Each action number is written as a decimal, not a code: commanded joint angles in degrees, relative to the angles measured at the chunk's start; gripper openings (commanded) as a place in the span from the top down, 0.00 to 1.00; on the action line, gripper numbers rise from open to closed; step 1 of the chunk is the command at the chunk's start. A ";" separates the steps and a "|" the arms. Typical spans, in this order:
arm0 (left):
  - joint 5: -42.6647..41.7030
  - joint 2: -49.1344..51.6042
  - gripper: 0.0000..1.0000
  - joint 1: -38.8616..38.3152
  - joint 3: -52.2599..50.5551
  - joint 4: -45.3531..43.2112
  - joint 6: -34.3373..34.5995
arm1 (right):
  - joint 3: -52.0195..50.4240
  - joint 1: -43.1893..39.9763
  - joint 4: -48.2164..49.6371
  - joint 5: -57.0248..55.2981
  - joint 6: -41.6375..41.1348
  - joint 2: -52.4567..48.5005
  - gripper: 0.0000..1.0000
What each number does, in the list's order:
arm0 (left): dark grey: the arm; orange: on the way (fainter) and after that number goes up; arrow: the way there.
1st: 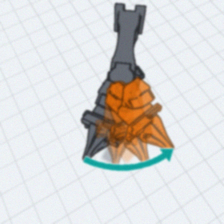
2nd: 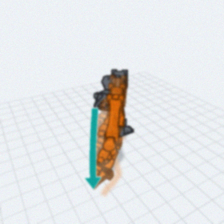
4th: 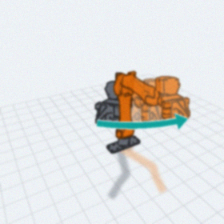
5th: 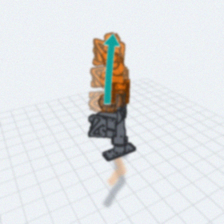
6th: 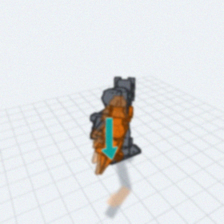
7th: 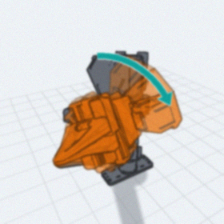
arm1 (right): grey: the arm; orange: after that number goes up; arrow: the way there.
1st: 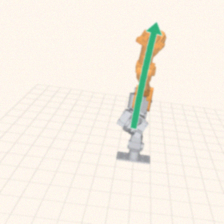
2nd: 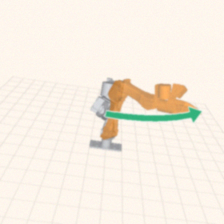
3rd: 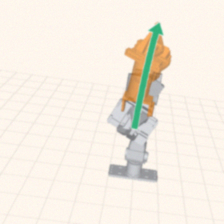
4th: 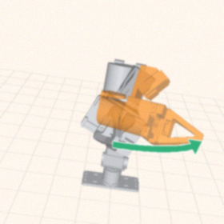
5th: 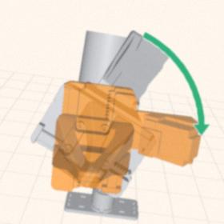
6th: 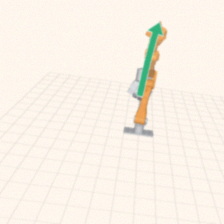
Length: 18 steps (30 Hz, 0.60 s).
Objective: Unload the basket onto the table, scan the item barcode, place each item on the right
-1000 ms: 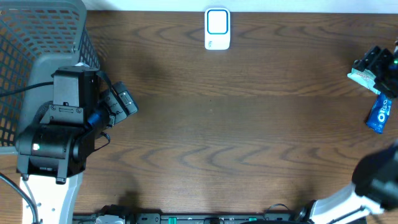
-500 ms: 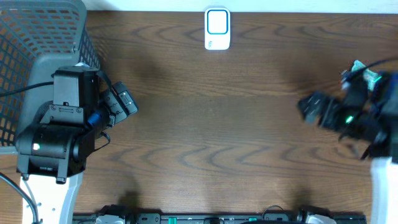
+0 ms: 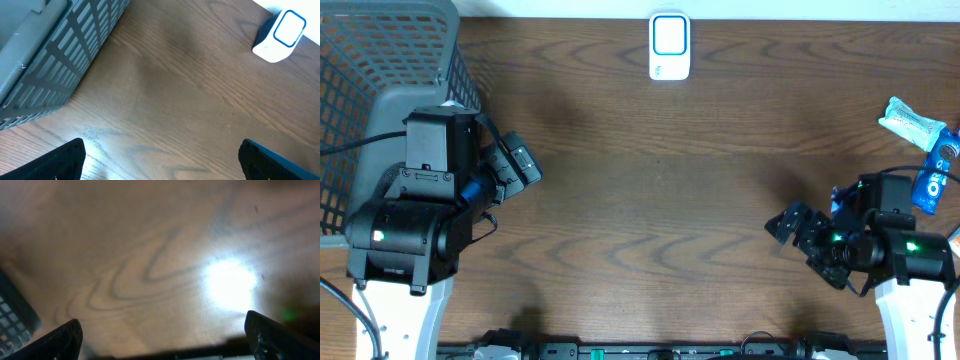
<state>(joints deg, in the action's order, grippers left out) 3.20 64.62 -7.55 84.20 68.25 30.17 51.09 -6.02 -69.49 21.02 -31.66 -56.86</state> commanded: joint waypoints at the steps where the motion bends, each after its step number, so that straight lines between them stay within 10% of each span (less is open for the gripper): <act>1: 0.70 0.11 0.02 0.26 0.42 0.11 -0.15 | -1.40 0.39 -1.22 -1.73 -1.51 -0.31 0.01; 18: 0.68 0.11 0.02 0.26 0.42 0.11 -0.13 | -3.17 16.33 17.40 -3.15 10.91 0.98 0.01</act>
<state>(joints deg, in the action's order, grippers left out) 3.18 64.62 -7.55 84.20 68.27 30.17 49.30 5.34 -56.12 17.91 -27.29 -57.14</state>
